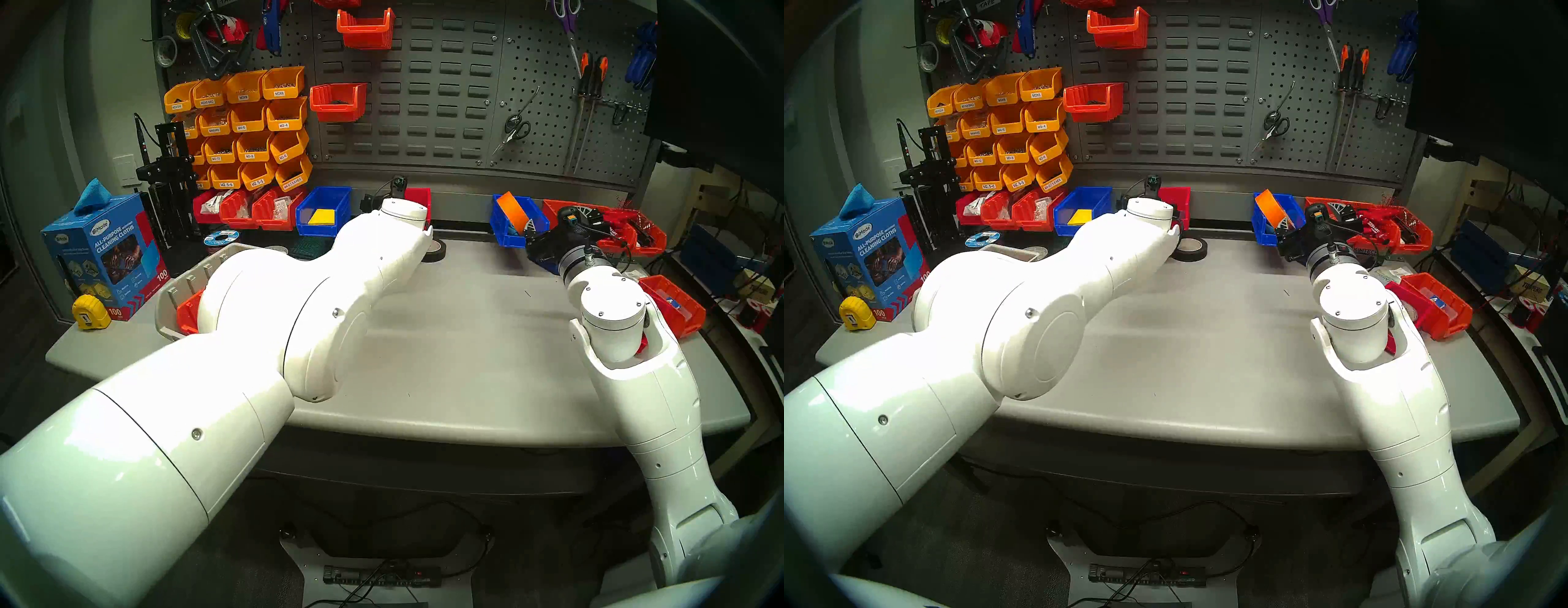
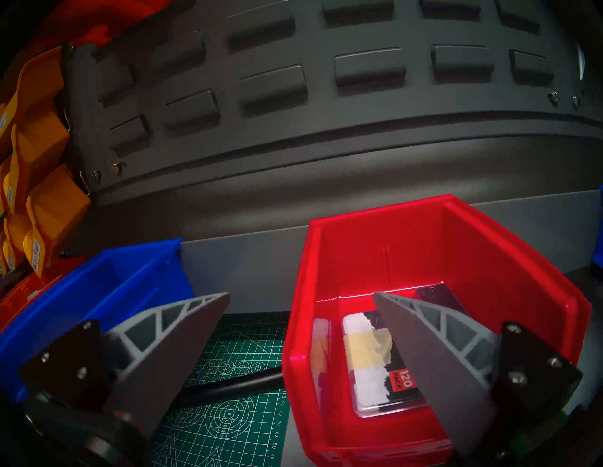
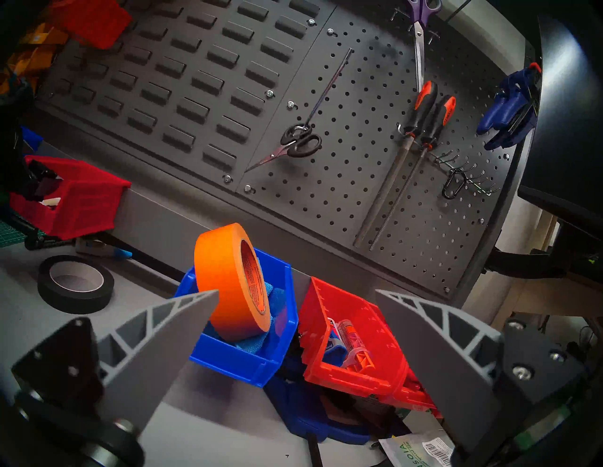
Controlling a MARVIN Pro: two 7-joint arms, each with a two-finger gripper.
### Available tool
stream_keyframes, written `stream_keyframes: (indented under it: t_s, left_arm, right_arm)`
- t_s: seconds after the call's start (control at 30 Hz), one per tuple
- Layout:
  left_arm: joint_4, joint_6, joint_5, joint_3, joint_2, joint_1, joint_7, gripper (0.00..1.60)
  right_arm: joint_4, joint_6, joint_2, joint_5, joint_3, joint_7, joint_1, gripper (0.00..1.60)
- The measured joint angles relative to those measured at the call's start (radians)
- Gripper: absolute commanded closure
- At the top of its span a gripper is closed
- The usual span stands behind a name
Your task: Hang all the unorganized tool boxes onto the wall
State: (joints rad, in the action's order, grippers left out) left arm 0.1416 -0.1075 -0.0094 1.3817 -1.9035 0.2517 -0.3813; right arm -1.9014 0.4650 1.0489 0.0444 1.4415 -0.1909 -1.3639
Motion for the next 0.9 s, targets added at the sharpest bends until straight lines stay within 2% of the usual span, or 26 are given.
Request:
stream_keyframes:
  t_s: [0.4,0.9]
  left_arm:
    - [0.055,0.045,0.007,-0.02,-0.034,-0.002,-0.03,0.0]
    - [0.127,0.062,0.037,-0.053,-0.042,-0.001,-0.091,0.0]
  right_arm:
    - [-0.007,-0.001,0.0,-0.001,-0.03,0.01,0.0,0.0]
    - [-0.009,-0.001,0.0,-0.001,-0.033,0.006,0.0,0.0]
